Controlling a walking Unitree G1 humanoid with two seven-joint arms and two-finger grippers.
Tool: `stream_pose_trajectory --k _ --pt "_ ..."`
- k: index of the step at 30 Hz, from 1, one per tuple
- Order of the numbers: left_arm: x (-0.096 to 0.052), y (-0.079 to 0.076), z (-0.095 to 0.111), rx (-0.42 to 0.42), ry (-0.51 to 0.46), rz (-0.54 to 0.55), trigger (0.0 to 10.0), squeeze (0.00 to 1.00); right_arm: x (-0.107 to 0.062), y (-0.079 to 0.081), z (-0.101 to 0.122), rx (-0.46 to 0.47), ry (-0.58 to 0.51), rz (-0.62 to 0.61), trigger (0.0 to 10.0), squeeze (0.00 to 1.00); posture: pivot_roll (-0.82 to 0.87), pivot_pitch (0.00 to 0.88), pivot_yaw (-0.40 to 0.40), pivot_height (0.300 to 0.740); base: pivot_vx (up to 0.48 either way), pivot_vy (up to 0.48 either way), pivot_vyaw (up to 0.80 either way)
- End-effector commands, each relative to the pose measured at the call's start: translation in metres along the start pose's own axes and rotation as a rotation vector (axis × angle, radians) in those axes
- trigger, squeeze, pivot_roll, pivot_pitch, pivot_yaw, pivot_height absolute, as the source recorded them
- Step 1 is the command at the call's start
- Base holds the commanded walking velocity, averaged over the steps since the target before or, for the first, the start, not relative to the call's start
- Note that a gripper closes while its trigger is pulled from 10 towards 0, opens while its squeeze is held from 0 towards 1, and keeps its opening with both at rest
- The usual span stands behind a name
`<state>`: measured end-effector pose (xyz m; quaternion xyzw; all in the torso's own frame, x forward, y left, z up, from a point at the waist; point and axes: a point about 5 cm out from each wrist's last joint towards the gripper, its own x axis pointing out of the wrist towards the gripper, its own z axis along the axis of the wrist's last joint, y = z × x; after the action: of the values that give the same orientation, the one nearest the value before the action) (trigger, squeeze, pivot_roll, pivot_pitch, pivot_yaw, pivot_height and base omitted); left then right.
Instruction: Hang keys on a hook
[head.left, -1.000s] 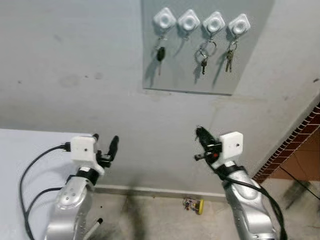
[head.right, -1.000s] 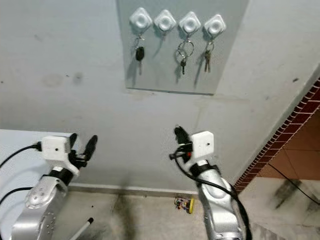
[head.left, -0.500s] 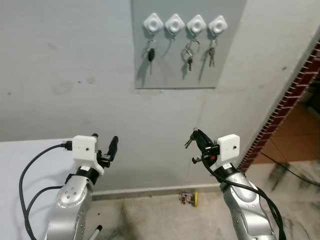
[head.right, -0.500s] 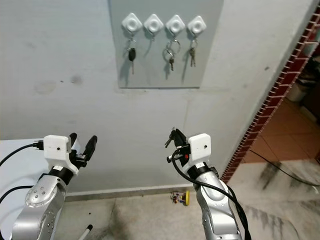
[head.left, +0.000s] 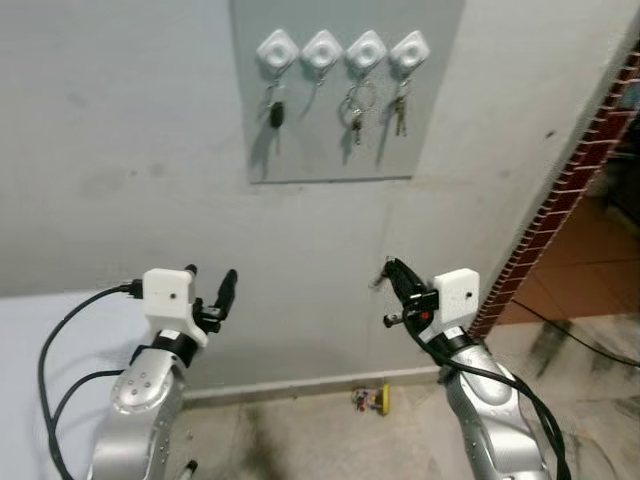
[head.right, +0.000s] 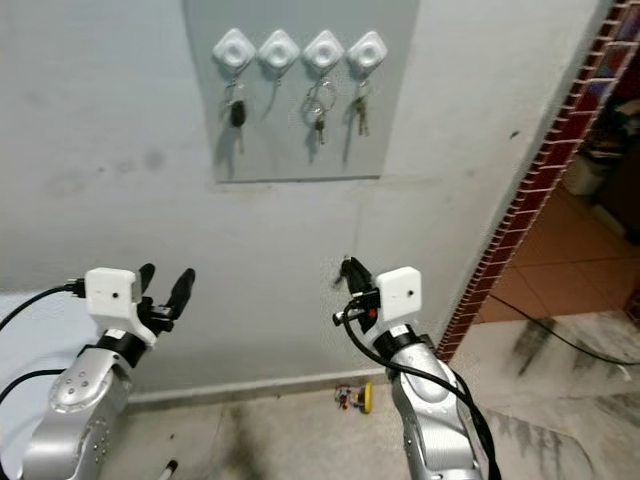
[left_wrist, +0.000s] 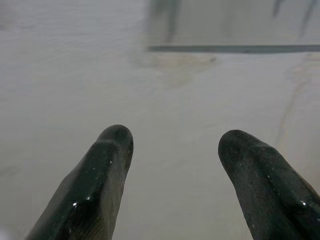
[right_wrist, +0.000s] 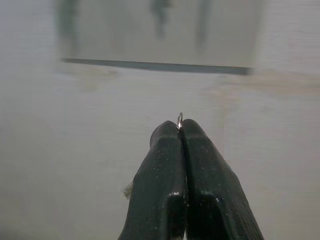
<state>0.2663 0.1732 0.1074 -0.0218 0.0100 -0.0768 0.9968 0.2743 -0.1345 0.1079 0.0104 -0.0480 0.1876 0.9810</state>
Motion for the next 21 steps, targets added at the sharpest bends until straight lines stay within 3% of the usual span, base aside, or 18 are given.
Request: stream_pose_trajectory --k 1,8,18,21 --pt "0.002 -0.003 0.001 -0.003 0.004 -0.010 10.0 0.00 0.001 -0.003 0.004 -0.004 -0.019 -0.005 10.0 0.00 -0.12 0.003 0.023 0.740 0.334 0.000 0.00" --pt "0.002 -0.005 0.002 0.003 0.000 -0.008 10.0 0.00 0.001 -0.002 0.005 -0.004 -0.020 -0.004 10.0 0.00 -0.13 0.005 0.022 0.740 0.326 0.000 0.00" --pt "0.003 -0.008 0.008 -0.008 -0.031 0.003 10.0 0.00 0.001 -0.004 0.005 -0.006 -0.015 0.000 10.0 0.00 -0.13 0.010 0.021 0.740 0.000 0.000 0.00" --pt "0.004 -0.012 0.014 -0.010 -0.056 -0.040 10.0 0.00 0.001 -0.004 0.005 -0.006 -0.013 0.009 10.0 0.00 -0.13 0.013 0.020 0.740 0.000 0.000 0.00"
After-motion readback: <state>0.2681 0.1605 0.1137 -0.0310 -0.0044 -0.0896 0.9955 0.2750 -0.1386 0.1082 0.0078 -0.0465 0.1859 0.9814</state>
